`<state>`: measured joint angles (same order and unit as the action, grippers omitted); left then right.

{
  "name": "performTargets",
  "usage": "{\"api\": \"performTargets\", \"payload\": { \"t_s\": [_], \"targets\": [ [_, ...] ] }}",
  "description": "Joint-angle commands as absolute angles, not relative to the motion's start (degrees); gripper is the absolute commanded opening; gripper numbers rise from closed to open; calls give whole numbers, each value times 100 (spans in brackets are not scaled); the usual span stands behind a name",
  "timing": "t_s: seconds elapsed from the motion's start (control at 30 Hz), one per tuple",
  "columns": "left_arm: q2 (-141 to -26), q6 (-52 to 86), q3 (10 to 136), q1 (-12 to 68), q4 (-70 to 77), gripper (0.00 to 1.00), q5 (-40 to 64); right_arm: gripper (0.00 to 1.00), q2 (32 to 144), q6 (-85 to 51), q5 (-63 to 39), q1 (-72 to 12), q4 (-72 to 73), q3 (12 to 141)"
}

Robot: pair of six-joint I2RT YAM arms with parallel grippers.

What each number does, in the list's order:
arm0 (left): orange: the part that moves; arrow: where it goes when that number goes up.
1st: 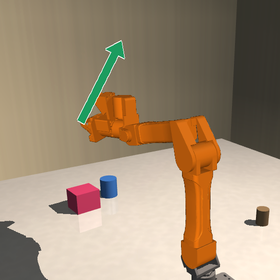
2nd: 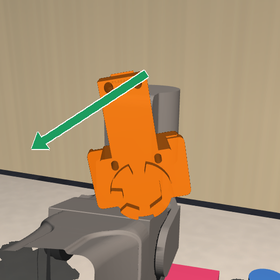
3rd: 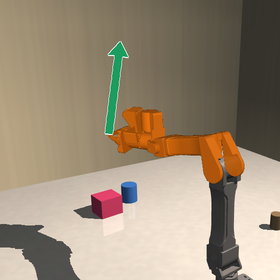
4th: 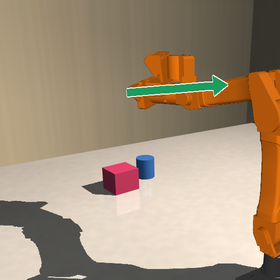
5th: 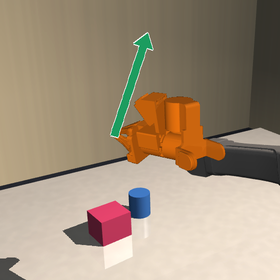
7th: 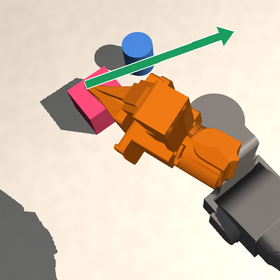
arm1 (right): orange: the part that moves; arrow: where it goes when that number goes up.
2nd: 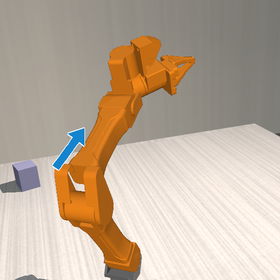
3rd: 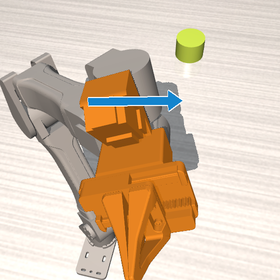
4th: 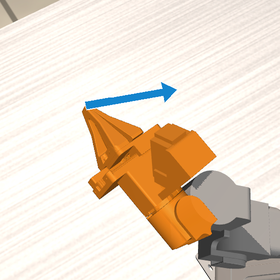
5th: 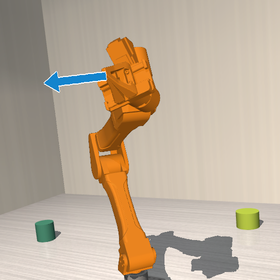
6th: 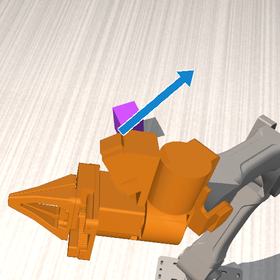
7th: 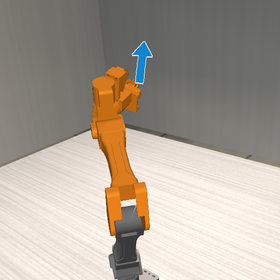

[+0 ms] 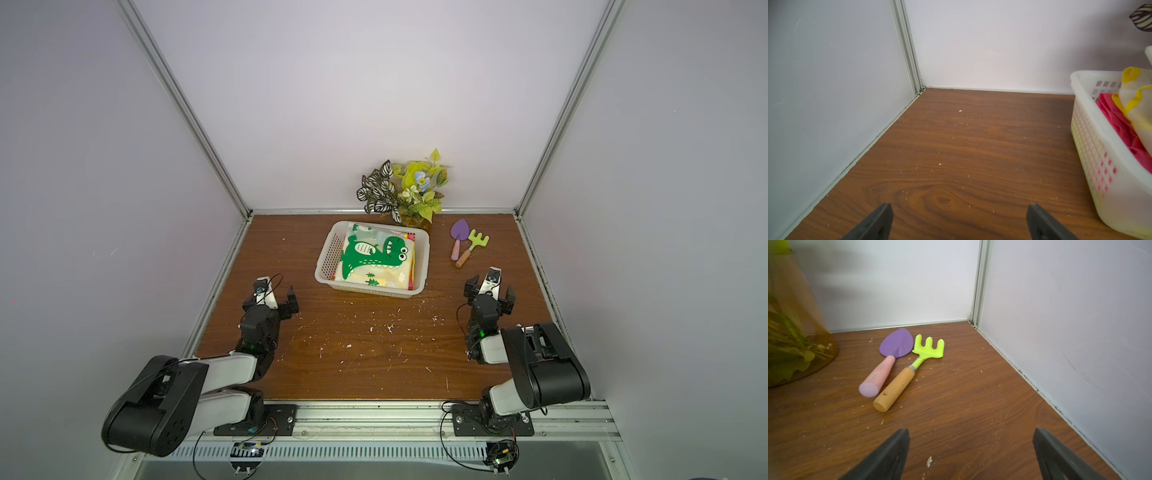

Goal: Put the folded raincoat in the basket
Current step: Reset both arms

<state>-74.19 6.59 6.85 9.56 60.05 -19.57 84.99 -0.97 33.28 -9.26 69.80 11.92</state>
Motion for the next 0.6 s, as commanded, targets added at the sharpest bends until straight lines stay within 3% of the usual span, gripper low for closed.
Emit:
{"api": "performTargets", "payload": {
  "t_s": [0.0, 0.27, 0.57],
  "targets": [
    [-7635, 503, 1078, 868, 6319, 99, -1699, 99, 8455, -53, 2781, -878, 7530, 1112],
    [-7399, 617, 843, 861, 6462, 99, -1830, 99, 8449, -92, 2637, -801, 7541, 1107],
    [-7486, 570, 925, 602, 6434, 99, -1256, 99, 8463, -88, 2624, -802, 7528, 1116]
  ]
}}
